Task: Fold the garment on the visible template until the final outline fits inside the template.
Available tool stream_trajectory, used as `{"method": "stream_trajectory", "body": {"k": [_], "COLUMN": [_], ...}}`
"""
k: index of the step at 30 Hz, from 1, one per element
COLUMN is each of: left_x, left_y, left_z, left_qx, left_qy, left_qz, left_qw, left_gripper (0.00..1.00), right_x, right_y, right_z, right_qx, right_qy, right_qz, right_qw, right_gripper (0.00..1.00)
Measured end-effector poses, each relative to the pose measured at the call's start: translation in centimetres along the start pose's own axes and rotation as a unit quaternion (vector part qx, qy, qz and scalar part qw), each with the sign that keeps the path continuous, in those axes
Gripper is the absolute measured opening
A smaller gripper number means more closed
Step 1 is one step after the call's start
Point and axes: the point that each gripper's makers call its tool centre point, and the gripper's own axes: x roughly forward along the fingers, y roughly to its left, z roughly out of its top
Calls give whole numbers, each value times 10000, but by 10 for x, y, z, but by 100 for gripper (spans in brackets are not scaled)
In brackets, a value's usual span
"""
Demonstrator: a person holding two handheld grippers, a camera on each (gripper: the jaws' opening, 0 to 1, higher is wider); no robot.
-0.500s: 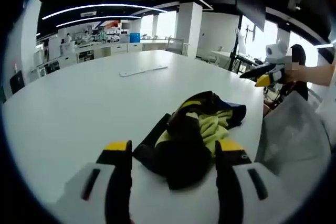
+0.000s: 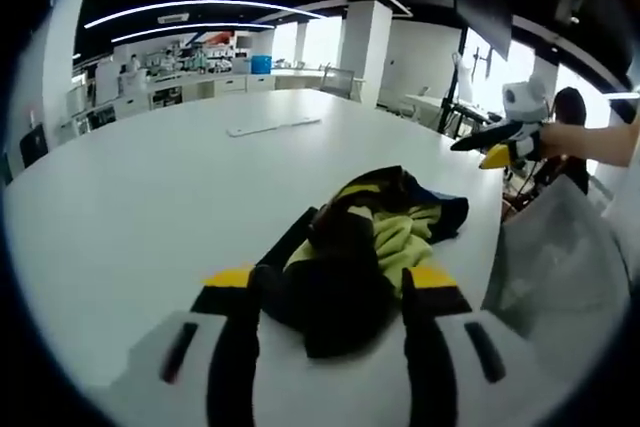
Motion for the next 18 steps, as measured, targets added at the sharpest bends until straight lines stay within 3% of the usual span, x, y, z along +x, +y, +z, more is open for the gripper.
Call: {"method": "stream_trajectory", "body": {"k": [18], "left_x": [11], "left_y": [2], "left_z": [-1], "left_qx": [-124], "left_qy": [59], "left_qz": [-65], "left_qw": [9999], "left_gripper": [45], "right_x": [5], "right_y": [3], "right_z": [2], "right_qx": [-15], "right_qy": [6], "right_qz": [60], "right_qw": [10000], "right_gripper": [61]}}
